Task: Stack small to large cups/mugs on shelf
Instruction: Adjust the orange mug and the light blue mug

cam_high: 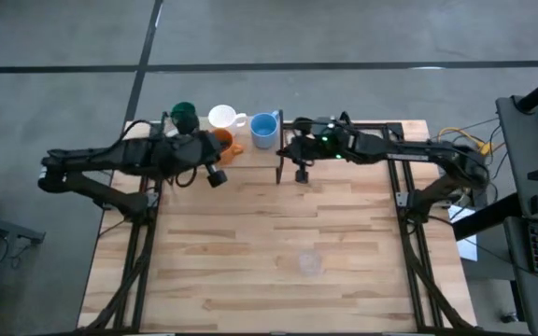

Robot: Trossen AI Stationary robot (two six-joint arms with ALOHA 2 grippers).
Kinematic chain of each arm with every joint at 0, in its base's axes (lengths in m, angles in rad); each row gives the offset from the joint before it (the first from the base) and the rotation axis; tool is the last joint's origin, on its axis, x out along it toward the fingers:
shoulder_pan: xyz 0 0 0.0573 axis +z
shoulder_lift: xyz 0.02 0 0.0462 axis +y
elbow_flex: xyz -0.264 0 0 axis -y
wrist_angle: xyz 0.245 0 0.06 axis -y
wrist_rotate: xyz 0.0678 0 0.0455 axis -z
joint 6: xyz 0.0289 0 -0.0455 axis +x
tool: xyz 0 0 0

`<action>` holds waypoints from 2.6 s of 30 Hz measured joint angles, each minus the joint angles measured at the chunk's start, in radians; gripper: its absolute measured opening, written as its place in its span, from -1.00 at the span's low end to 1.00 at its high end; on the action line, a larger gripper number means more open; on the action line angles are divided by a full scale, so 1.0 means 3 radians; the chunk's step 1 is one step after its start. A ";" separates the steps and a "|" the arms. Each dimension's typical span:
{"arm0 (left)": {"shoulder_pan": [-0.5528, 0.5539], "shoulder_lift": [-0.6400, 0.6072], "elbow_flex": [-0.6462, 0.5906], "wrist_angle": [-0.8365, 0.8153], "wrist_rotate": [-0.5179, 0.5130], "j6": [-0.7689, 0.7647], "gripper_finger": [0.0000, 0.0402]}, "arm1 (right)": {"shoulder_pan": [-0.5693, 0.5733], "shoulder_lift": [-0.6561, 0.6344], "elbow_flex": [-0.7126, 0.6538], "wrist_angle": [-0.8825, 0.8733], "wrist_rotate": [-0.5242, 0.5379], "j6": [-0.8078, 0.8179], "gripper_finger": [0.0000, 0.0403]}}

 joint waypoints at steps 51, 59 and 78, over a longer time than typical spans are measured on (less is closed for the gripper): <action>0.0000 -0.0754 -0.1013 0.1240 0.0021 0.0667 -1.00 | -0.0296 0.0831 0.0723 0.0045 0.0179 -0.0358 -0.96; 0.0000 -0.0754 -0.1013 0.1239 0.0020 0.0667 -1.00 | -0.0298 0.0905 0.0735 0.0065 0.0182 -0.0400 -0.96; -0.0001 -0.0754 -0.1011 0.1236 0.0011 0.0666 -1.00 | -0.0354 0.0912 0.0736 0.0124 0.0184 -0.0488 -0.96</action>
